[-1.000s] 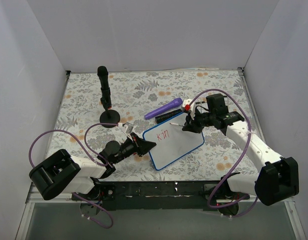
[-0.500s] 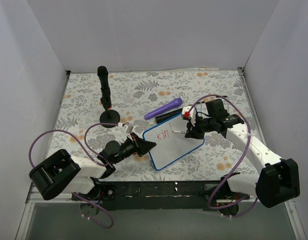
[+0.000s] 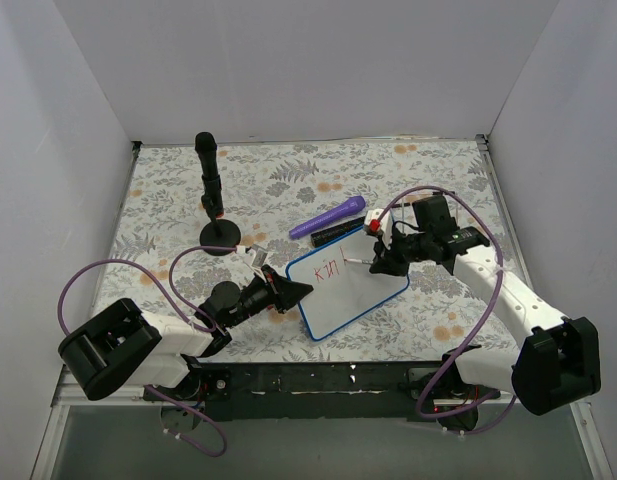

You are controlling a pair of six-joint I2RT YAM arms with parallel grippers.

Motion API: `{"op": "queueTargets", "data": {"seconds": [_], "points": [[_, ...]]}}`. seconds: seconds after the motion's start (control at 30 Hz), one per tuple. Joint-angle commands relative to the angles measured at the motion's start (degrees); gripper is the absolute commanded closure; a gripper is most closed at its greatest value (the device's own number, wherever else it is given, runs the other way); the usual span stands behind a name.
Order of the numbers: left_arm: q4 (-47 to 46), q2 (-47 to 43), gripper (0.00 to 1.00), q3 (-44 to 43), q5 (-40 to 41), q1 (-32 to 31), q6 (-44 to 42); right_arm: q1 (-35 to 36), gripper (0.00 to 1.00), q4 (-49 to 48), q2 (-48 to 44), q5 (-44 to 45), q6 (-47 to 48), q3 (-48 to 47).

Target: Write a sentence on the whiteboard

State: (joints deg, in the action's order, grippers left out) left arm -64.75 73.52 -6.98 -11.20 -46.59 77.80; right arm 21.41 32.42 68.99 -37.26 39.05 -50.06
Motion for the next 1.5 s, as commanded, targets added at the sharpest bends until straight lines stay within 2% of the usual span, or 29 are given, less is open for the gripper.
{"op": "queueTargets", "data": {"seconds": [0.0, 0.33, 0.93, 1.47], "points": [[-3.3, -0.6, 1.0, -0.6, -1.0, -0.2, -1.1, 0.3, 0.99, -3.4, 0.9, -1.1, -2.0, -4.9], [-3.5, -0.6, 1.0, -0.6, -1.0, -0.2, -1.1, 1.7, 0.99, -2.8, 1.9, -1.7, -1.4, -4.6], [-3.5, -0.6, 1.0, -0.4, -0.8, -0.2, -1.2, 2.2, 0.99, 1.1, -0.3, 0.1, 3.1, 1.2], [-3.3, -0.9, 1.0, -0.2, -0.9, -0.2, -1.1, 1.6, 0.99, -2.1, -0.3, 3.4, -0.8, -3.5]]}}
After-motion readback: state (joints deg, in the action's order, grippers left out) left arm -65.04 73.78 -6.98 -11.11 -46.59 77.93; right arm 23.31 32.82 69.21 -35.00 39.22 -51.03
